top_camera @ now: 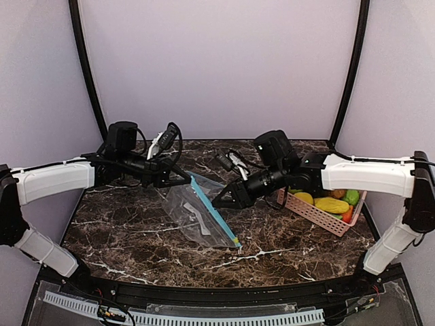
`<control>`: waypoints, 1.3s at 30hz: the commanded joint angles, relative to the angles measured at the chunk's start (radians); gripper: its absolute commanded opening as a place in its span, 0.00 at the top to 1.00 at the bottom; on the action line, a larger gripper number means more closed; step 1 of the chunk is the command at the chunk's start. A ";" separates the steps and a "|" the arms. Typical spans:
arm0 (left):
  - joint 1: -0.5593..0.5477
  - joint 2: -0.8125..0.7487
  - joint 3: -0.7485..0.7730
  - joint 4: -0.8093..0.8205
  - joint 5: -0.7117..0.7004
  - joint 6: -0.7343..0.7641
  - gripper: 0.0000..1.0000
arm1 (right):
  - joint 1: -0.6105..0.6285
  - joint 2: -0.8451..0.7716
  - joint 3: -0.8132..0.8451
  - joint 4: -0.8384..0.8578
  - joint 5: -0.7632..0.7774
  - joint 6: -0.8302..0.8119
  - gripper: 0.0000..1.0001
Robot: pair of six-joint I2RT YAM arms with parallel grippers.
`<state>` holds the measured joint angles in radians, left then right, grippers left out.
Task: Place the food in the zip-top bag and seal the zipper
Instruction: Pass from the left arm to the right
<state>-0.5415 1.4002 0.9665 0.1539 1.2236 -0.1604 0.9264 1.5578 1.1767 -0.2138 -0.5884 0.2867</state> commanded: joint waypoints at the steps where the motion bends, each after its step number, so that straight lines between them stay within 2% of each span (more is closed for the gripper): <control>1: -0.005 0.004 0.028 -0.020 0.026 0.015 0.99 | 0.000 0.029 0.013 0.031 -0.019 -0.010 0.77; 18: -0.005 0.011 0.035 -0.063 0.010 0.050 0.99 | 0.028 0.040 -0.004 0.082 -0.137 0.016 0.76; 25: -0.005 0.011 0.037 -0.070 0.007 0.056 1.00 | 0.039 0.064 -0.004 0.128 -0.129 0.047 0.76; 29: -0.005 0.010 0.037 -0.068 0.006 0.056 0.99 | 0.044 0.085 0.008 0.132 -0.132 0.052 0.84; 33: -0.005 0.006 0.035 -0.078 -0.020 0.067 0.99 | 0.047 0.081 0.005 0.149 -0.133 0.064 0.99; 35: -0.005 0.001 0.037 -0.096 -0.058 0.087 0.99 | 0.047 0.070 -0.005 0.165 -0.114 0.078 1.00; 36: -0.005 -0.004 0.039 -0.105 -0.077 0.096 0.98 | 0.047 0.064 -0.011 0.174 -0.093 0.085 1.00; 38: -0.005 -0.011 0.045 -0.138 -0.146 0.126 0.85 | 0.046 0.057 -0.019 0.170 -0.024 0.104 1.00; 39: -0.005 -0.015 0.048 -0.172 -0.204 0.142 0.70 | 0.044 0.054 -0.021 0.159 0.018 0.108 1.00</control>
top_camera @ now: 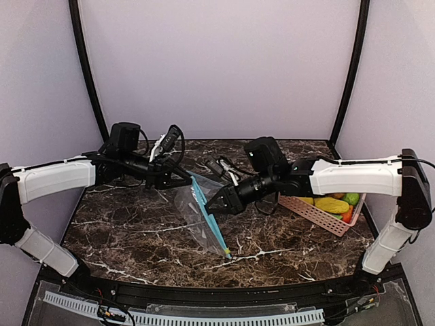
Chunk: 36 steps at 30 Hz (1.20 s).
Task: Place the food in the zip-top bag and seal the zipper
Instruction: Pass from the left arm to the right, then open the zipper food storage bag.
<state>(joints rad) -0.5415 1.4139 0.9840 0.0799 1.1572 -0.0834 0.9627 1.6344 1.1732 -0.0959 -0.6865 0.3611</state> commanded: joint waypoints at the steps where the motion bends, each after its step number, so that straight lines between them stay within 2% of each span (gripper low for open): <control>1: -0.005 -0.038 0.035 -0.111 -0.171 0.071 0.62 | 0.008 -0.027 -0.018 0.028 0.155 0.036 1.00; 2: -0.005 -0.045 0.036 -0.129 -0.228 0.093 0.47 | 0.007 -0.030 -0.017 0.012 0.200 0.036 1.00; 4: -0.005 -0.075 0.040 -0.137 -0.323 0.125 0.32 | 0.006 -0.041 -0.014 -0.019 0.278 0.036 1.00; 6: -0.006 -0.129 0.038 -0.120 -0.432 0.104 0.25 | 0.005 -0.054 -0.005 -0.048 0.340 0.033 1.00; 8: -0.009 -0.166 0.035 -0.101 -0.514 0.050 0.22 | 0.006 -0.068 0.021 -0.097 0.440 0.029 1.00; 11: -0.039 -0.199 0.007 -0.031 -0.618 -0.054 0.21 | 0.011 -0.070 0.080 -0.216 0.620 0.030 1.00; 14: -0.076 -0.198 -0.034 0.049 -0.690 -0.233 0.21 | 0.011 -0.051 0.118 -0.250 0.704 0.023 1.00; 17: -0.127 -0.165 -0.038 0.108 -0.761 -0.381 0.21 | 0.015 -0.020 0.142 -0.236 0.692 0.030 1.00; 19: -0.163 -0.138 -0.036 0.128 -0.806 -0.426 0.21 | 0.024 0.002 0.150 -0.210 0.662 0.049 1.00; 26: -0.204 -0.083 -0.095 0.213 -0.886 -0.531 0.22 | 0.053 0.056 0.139 -0.071 0.576 0.118 1.00; 36: -0.203 -0.035 -0.148 0.197 -0.920 -0.575 0.20 | 0.061 0.105 0.155 -0.034 0.585 0.112 1.00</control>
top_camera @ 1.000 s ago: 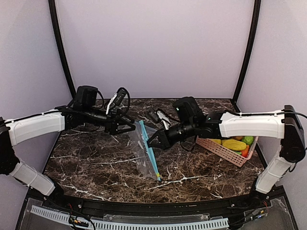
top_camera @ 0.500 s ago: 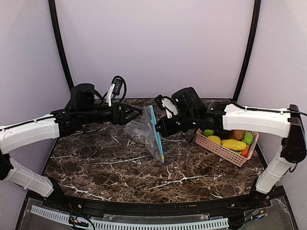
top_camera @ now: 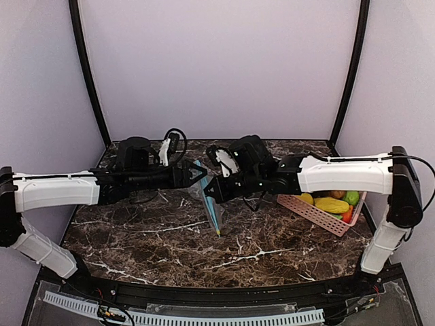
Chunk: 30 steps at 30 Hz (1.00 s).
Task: Place the food in the zip-top bag and seal the zipper
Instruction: Open the zipper food storage bag.
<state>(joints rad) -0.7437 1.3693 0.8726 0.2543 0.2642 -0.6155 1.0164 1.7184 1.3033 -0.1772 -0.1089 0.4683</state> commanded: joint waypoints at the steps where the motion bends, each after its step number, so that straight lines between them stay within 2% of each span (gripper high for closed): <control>1: -0.002 0.010 -0.040 0.029 -0.039 -0.047 0.20 | 0.007 0.025 0.029 0.042 0.013 0.003 1.00; 6: -0.001 0.027 -0.052 0.051 -0.053 -0.070 0.20 | 0.008 0.039 0.056 0.031 0.017 -0.005 1.00; 12: -0.001 0.040 -0.058 0.047 -0.050 -0.087 0.31 | 0.007 0.038 0.055 0.030 0.030 0.005 1.00; 25: -0.001 0.009 -0.119 0.029 -0.066 -0.098 0.35 | 0.008 0.022 0.037 0.026 0.067 0.024 1.00; 30: -0.002 0.011 -0.107 -0.010 -0.080 -0.088 0.43 | 0.008 0.023 0.037 0.023 0.078 0.030 1.00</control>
<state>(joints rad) -0.7437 1.4040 0.7708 0.3019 0.2077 -0.7147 1.0168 1.7504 1.3350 -0.1787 -0.0589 0.4854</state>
